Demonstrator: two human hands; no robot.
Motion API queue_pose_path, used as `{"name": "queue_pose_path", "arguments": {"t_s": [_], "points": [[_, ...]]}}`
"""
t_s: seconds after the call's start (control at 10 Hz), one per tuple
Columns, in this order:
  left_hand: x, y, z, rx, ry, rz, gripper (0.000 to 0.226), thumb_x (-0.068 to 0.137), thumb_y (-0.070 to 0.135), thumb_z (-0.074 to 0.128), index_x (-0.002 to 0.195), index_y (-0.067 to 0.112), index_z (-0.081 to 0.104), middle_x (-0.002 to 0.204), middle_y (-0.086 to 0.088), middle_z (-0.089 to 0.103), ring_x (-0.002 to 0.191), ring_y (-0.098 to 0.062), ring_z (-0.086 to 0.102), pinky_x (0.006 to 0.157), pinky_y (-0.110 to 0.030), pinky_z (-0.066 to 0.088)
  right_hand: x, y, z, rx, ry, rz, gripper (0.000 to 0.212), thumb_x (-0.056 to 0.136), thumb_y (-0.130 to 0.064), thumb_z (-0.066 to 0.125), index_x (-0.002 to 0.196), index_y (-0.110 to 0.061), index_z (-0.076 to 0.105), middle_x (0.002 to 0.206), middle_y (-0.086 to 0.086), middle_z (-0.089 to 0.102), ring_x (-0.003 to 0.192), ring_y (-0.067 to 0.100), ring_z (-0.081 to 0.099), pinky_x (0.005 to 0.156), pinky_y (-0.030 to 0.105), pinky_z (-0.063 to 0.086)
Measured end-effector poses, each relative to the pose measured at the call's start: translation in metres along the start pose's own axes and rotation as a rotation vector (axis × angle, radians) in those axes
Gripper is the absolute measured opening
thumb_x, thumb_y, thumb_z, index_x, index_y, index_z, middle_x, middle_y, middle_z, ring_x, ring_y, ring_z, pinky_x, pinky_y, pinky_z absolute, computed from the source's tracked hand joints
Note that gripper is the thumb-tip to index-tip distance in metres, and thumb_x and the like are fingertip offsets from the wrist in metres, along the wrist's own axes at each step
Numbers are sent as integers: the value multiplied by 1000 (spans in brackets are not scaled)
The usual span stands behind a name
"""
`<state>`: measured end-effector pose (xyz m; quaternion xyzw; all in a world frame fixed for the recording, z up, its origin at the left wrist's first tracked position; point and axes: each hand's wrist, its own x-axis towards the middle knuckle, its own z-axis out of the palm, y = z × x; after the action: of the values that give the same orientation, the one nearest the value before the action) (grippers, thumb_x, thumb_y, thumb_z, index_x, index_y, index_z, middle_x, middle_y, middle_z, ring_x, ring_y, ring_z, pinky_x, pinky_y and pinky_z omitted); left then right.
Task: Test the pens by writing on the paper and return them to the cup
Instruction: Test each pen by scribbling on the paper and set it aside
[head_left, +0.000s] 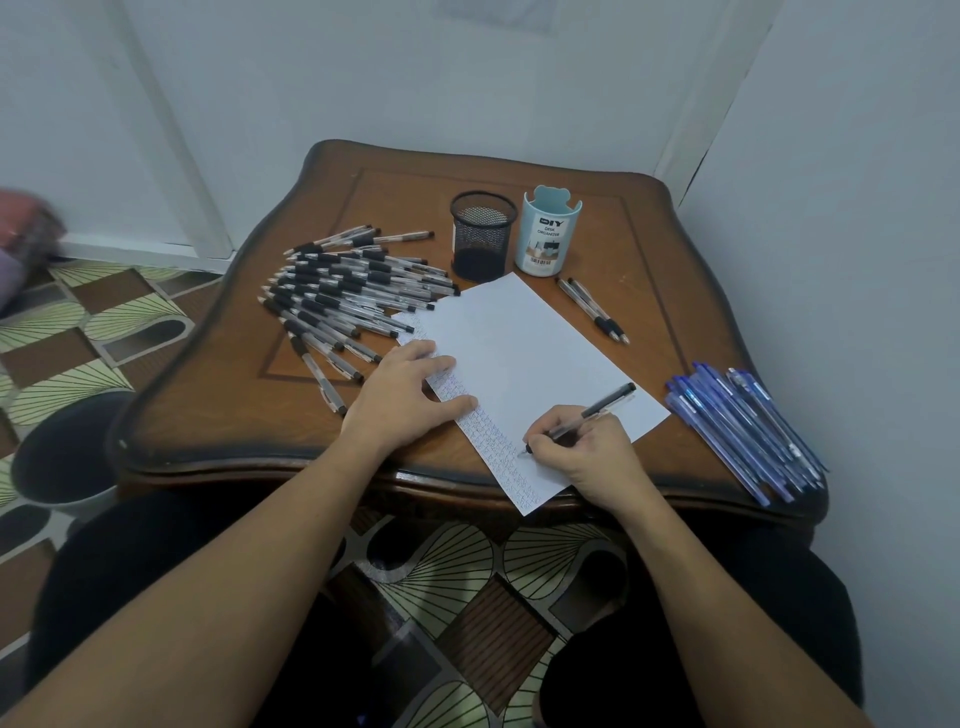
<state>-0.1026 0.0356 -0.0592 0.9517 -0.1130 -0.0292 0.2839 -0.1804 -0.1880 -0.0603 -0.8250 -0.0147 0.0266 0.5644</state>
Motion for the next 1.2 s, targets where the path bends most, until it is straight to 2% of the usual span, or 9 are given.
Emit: {"name": "queue_pose_path", "arguments": {"t_s": [0.1, 0.4, 0.5, 0.6, 0.8, 0.9, 1.0, 1.1, 1.2], "points": [[0, 0, 0, 9, -4, -5, 66, 81, 62, 64, 138, 30, 53, 154, 7, 35, 142, -13, 25, 115, -41, 25, 0, -1, 0, -29, -2, -2, 9, 73, -24, 66, 72, -18, 72, 74, 7, 70, 69, 17, 56, 64, 31, 39], [0, 0, 0, 3, -3, -9, 66, 81, 62, 64, 138, 30, 53, 154, 7, 34, 143, -13, 24, 115, -41, 25, -1, -3, -1, -23, 8, 13, 14, 83, -4, 68, 71, -11, 72, 72, 10, 68, 66, 14, 52, 62, 29, 36], [0, 0, 0, 2, -4, -5, 66, 81, 62, 64, 138, 30, 53, 154, 6, 34, 143, -13, 24, 115, -41, 25, -1, -3, 0, -29, 10, 19, 13, 81, -7, 69, 70, -14, 72, 72, 10, 68, 66, 16, 52, 62, 29, 36], [0, 0, 0, -6, -1, -8, 66, 81, 61, 65, 138, 30, 53, 154, 6, 34, 142, -13, 24, 115, -40, 25, -1, -2, 0, -42, 5, 9, 9, 75, -20, 67, 70, -14, 71, 73, 11, 68, 65, 17, 52, 61, 32, 37], [0, 0, 0, -3, -1, -10, 66, 81, 61, 65, 138, 30, 53, 154, 6, 34, 142, -13, 24, 115, -40, 25, 0, -1, -1, -21, 11, 3, 8, 77, -15, 67, 70, -15, 71, 74, 9, 68, 69, 18, 55, 65, 32, 40], [0, 0, 0, -4, -6, -11, 66, 81, 61, 65, 138, 30, 53, 154, 6, 34, 142, -13, 24, 115, -40, 25, 0, -3, -1, -23, 12, 6, 10, 73, -20, 64, 70, -14, 70, 72, 9, 67, 67, 17, 53, 63, 32, 38], [0, 0, 0, -10, -4, -9, 65, 81, 61, 65, 137, 30, 53, 154, 6, 35, 142, -13, 24, 115, -41, 25, -1, -3, -2, -35, 10, 0, 10, 79, -14, 68, 70, -15, 71, 74, 7, 68, 67, 25, 54, 63, 32, 39], [1, 0, 0, -7, -6, -10, 65, 81, 61, 65, 138, 30, 53, 154, 7, 34, 142, -13, 24, 115, -40, 25, 0, -5, -2, -50, 51, 11, 17, 87, -8, 67, 72, -15, 70, 71, 0, 67, 66, 15, 54, 61, 27, 40], [1, -1, 0, -9, -12, -9, 66, 81, 61, 65, 138, 30, 52, 154, 7, 34, 143, -13, 24, 115, -41, 25, 5, -8, -5, 237, 133, 55, 19, 97, -9, 58, 79, -10, 66, 72, -2, 66, 61, 9, 55, 58, 17, 42]]}}
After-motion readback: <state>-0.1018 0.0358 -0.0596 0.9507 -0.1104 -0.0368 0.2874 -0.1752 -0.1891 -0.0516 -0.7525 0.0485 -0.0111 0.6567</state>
